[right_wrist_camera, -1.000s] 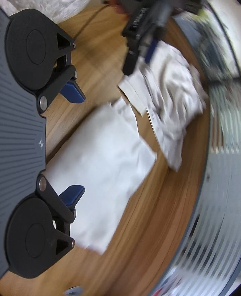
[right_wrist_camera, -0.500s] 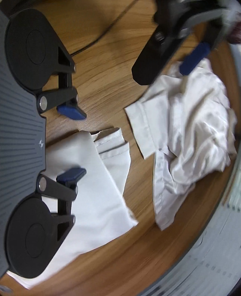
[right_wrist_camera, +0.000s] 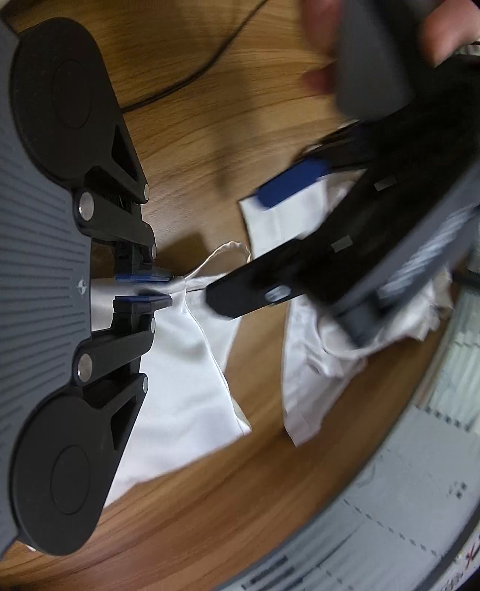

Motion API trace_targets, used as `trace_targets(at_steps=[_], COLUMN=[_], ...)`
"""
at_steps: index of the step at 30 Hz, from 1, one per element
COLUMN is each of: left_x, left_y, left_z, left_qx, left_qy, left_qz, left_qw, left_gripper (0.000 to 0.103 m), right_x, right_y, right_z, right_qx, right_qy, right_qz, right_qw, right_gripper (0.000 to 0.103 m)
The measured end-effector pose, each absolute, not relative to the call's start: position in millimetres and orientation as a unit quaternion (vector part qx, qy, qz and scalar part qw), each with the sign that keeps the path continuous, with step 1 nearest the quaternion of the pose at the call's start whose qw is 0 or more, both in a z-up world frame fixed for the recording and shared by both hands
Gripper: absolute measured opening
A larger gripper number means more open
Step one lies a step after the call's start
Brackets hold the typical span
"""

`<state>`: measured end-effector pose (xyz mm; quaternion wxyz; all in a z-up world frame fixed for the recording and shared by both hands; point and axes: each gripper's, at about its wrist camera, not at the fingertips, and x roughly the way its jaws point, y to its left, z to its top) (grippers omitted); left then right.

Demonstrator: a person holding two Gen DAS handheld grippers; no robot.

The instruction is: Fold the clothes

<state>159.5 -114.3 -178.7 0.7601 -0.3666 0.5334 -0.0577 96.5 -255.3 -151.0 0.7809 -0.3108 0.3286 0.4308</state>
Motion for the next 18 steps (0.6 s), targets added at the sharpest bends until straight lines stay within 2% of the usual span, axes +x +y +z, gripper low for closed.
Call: trace_targets(at_steps=[5, 9, 11, 13, 14, 16, 18], left_x=[186.7, 209.6, 219.4, 227.5, 230.4, 233.3, 234.3], left_y=[-125.3, -149.0, -158.5, -167.1, -171.3, -179.0, -182.5], left_z=[-204.8, -209.9, -209.9, -209.5, -208.8, -206.5, -205.7], left_qx=[-0.434, -0.402, -0.392, -0.383, -0.376, -0.359, -0.344], left_qy=[0.547, 0.566, 0.572, 0.577, 0.578, 0.579, 0.583], left_qz=[-0.078, -0.108, -0.114, -0.117, -0.118, -0.119, -0.113], left_qw=[0.711, 0.711, 0.711, 0.712, 0.714, 0.722, 0.727], left_gripper=[0.102, 0.092, 0.084, 0.068, 0.066, 0.047, 0.036], right_x=[96.7, 99.0, 102.2, 102.4, 101.3, 102.7, 104.0], right_y=[-271.3, -280.5, -284.3, -286.9, -288.3, -292.6, -297.0], right_z=[-134.0, -125.1, -121.5, -117.6, -115.4, -113.2, -110.9], right_qx=[-0.285, -0.269, -0.259, -0.254, -0.251, -0.245, -0.24], right_qy=[0.328, 0.329, 0.33, 0.327, 0.326, 0.325, 0.326], right_qz=[0.429, 0.429, 0.429, 0.429, 0.429, 0.428, 0.426], right_qw=[0.792, 0.797, 0.8, 0.803, 0.804, 0.807, 0.809], right_gripper=[0.008, 0.008, 0.008, 0.008, 0.008, 0.008, 0.008])
